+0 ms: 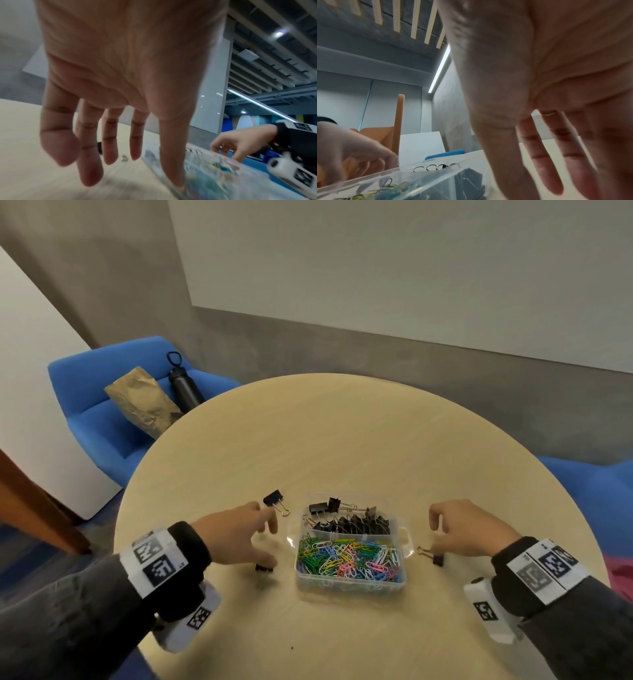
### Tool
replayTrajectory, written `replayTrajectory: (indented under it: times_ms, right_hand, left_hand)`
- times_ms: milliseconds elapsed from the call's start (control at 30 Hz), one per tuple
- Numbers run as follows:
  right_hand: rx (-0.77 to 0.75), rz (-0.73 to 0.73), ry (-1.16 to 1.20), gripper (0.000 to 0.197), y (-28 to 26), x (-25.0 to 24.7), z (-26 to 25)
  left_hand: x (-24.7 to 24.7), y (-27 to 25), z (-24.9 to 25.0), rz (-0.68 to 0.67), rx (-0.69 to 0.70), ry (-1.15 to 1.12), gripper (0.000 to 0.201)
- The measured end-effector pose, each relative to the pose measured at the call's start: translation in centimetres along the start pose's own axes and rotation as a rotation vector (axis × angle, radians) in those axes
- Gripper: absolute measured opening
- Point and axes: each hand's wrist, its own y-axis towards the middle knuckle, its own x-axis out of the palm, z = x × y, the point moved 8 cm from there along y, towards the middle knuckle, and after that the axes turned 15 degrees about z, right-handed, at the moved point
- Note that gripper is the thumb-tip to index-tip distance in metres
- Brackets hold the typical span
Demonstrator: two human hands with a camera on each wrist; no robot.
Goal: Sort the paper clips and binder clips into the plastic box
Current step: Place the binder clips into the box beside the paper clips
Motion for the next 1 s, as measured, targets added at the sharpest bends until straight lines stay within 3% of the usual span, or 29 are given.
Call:
replayTrajectory:
  times_ms: [67, 167, 267, 400, 533, 667, 800, 1000]
  right_hand:
    - [-0.020, -0.086, -0.016, 0.035, -0.4, 1.3, -0.4]
    - [-0.058, -0.020, 0.006, 0.023, -0.5, 1.5, -0.6]
    - [-0.044, 0.046, 0.026, 0.017, -0.4, 1.1, -0.1]
    - [-0.040, 0.245, 0.091, 0.016, 0.2, -1.8, -0.6]
    - [-0.158, 0.415, 0.391, 0.018, 0.6, -6.0, -4.7]
    - [-0.188, 0.417, 0.501, 0.033, 0.9, -6.1, -7.0]
    - [-0.176, 0.372, 0.451, 0.030, 1.0, -5.0, -6.4]
    - [-0.173, 0.272, 0.398, 0.025, -0.2, -3.2, -5.0]
  left_hand:
    - [1.3, -1.0, 0.1, -0.031, 0.006, 0.015, 0.058]
    - [1.9, -1.3, 0.2, -0.017, 0.037, 0.026, 0.055]
    - [1.7, -1.3, 0.6, 0.004, 0.080, 0.006, 0.040]
    - [1.1, -0.8, 1.1, 0.061, 0.116, 0.087, 0.025]
    - [0.8, 0.1, 1.0, 0.080, 0.102, 0.100, 0.021]
    - [0.7, 0.6, 1.2, 0.113, 0.110, 0.116, 0.020]
    - [-0.2, 0.6, 0.9, 0.159, 0.094, 0.119, 0.015]
    - [-5.9, 2.2, 4.1, 0.431, 0.179, -0.074, 0.014]
